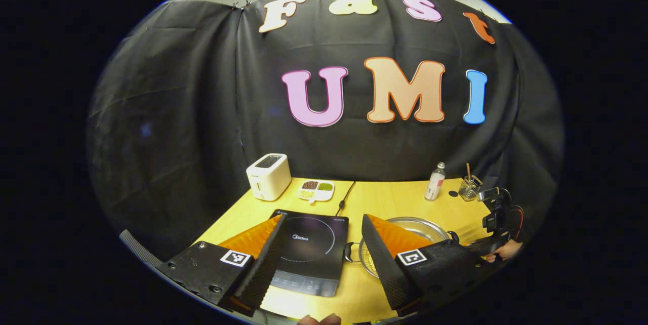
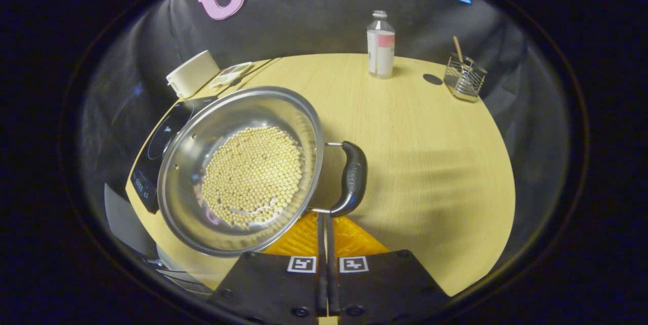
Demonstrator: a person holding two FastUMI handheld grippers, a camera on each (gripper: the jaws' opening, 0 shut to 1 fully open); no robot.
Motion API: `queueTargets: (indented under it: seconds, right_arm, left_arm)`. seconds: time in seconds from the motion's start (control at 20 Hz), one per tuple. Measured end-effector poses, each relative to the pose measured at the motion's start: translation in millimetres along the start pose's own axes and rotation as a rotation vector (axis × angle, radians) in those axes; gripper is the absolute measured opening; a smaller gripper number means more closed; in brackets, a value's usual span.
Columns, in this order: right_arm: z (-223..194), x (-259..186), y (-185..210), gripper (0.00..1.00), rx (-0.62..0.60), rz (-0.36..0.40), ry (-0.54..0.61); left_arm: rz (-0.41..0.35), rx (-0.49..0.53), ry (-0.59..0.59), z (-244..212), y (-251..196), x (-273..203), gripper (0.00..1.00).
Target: First push the handle of the pot to place it horizontally, then grasp the pot with both hands and set it on the induction cooktop.
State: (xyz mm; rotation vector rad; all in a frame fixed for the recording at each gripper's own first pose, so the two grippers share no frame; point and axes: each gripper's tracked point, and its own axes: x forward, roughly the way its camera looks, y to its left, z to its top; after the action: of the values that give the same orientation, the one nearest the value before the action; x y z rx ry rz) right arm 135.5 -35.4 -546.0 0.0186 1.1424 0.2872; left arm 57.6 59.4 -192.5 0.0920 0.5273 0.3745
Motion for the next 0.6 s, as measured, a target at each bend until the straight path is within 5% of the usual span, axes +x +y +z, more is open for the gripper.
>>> queueTargets:
  seconds: [0.25, 0.6]
  right_arm:
    - [-3.8, -12.6, -4.6, 0.03, -0.037, -0.051, -0.006]
    - [7.3, -43.1, -11.0, 0.0, 0.109, -0.204, -0.022]
  left_arm:
    - [-0.077, -0.013, 0.075, -26.1, -9.0, 25.7, 0.9]
    - [-0.269, -0.115, 0.289, -88.6, -16.3, 72.6, 0.92]
